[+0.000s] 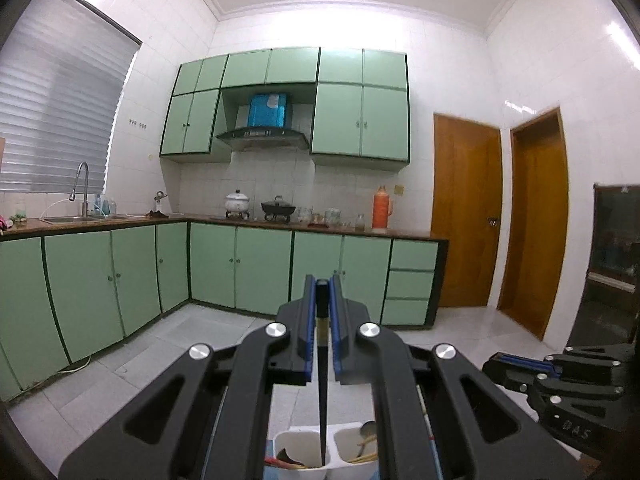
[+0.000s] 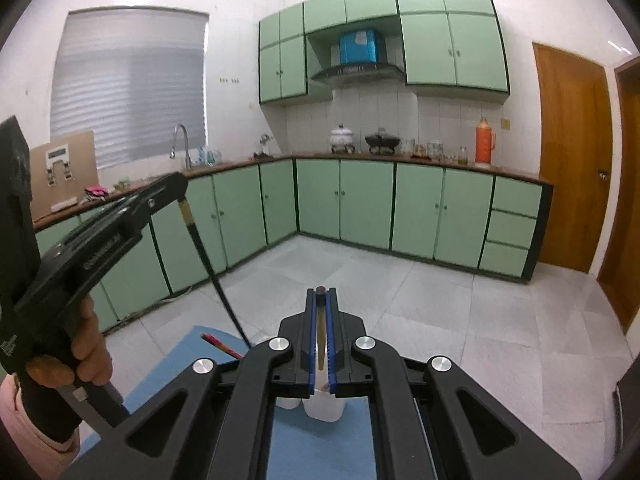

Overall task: Organize utensils
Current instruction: 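Lower both chopsticks into the white holder and open both tools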

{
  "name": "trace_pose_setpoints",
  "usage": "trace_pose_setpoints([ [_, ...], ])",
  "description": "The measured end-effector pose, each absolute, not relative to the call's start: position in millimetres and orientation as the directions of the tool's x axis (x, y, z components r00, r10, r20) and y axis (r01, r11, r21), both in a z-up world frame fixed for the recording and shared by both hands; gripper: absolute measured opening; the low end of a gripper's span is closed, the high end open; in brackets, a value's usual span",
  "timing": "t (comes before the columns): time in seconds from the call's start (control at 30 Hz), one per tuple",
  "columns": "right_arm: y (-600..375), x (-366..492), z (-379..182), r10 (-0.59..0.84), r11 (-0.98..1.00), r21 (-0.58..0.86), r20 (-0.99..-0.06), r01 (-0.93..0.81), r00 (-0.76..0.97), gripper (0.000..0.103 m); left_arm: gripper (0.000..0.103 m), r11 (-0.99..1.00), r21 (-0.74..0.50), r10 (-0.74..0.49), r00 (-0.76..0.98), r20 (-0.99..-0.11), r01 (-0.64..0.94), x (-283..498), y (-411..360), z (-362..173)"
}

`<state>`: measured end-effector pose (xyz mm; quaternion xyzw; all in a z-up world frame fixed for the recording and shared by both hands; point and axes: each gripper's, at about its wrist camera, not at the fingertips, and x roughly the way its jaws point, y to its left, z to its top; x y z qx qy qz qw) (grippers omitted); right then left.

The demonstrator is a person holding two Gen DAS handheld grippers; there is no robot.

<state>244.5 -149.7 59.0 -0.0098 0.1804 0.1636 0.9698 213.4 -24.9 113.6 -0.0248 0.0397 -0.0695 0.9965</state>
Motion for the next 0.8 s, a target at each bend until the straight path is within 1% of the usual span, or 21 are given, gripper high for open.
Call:
trace_pose_setpoints([
  [0.1, -146.7, 258.2, 46.9, 0.312, 0.946, 0.042, -0.381, -0.32, 0.871, 0.004, 0.006, 0.99, -0.047, -0.134, 0.985, -0.11, 0.13, 231.1, -26.0, 100.5],
  [0.3, -140.0, 279.2, 21.5, 0.328, 0.939, 0.058, -0.442, -0.339, 0.835, 0.005, 0.007, 0.989, -0.073, -0.141, 0.962, -0.233, 0.128, 260.0, -21.6, 66.4],
  [0.4, -142.3, 282.7, 11.4, 0.337, 0.937, 0.081, -0.456, -0.339, 0.823, 0.006, 0.008, 0.989, -0.082, -0.142, 0.953, -0.266, 0.125, 261.6, -12.7, 55.0],
  [0.47, -145.0, 278.8, 6.9, 0.335, 0.939, 0.092, -0.454, -0.33, 0.826, 0.009, 0.016, 0.989, -0.083, -0.142, 0.953, -0.267, 0.124, 257.6, -7.5, 52.8],
  [0.5, -147.2, 277.9, 6.9, 0.332, 0.941, 0.094, -0.451, -0.326, 0.829, 0.012, 0.025, 0.989, -0.084, -0.141, 0.954, -0.263, 0.123, 254.5, -4.8, 53.9],
  [0.53, -150.2, 274.6, 6.0, 0.329, 0.942, 0.098, -0.444, -0.32, 0.833, 0.022, 0.035, 0.989, -0.086, -0.138, 0.956, -0.258, 0.12, 251.5, -2.8, 54.9],
  [0.57, -153.2, 270.7, 5.7, 0.321, 0.945, 0.099, -0.437, -0.31, 0.84, 0.03, 0.037, 0.989, -0.088, -0.137, 0.958, -0.252, 0.118, 246.7, -0.9, 56.1],
  [0.7, -164.5, 253.4, 8.8, 0.292, 0.956, 0.102, -0.409, -0.275, 0.864, 0.041, 0.056, 0.988, -0.096, -0.14, 0.964, -0.227, 0.121, 223.5, 5.1, 64.8],
  [0.73, -169.0, 246.6, 9.9, 0.284, 0.959, 0.11, -0.399, -0.262, 0.872, 0.046, 0.06, 0.988, -0.094, -0.14, 0.965, -0.221, 0.122, 217.4, 5.7, 66.0],
  [0.77, -173.2, 239.5, 10.9, 0.277, 0.961, 0.115, -0.388, -0.252, 0.879, 0.047, 0.063, 0.989, -0.088, -0.139, 0.967, -0.215, 0.122, 211.8, 5.4, 67.9],
  [0.8, -176.2, 235.2, 12.2, 0.274, 0.962, 0.118, -0.381, -0.248, 0.883, 0.048, 0.068, 0.99, -0.081, -0.133, 0.969, -0.21, 0.118, 204.4, 6.1, 68.6],
])
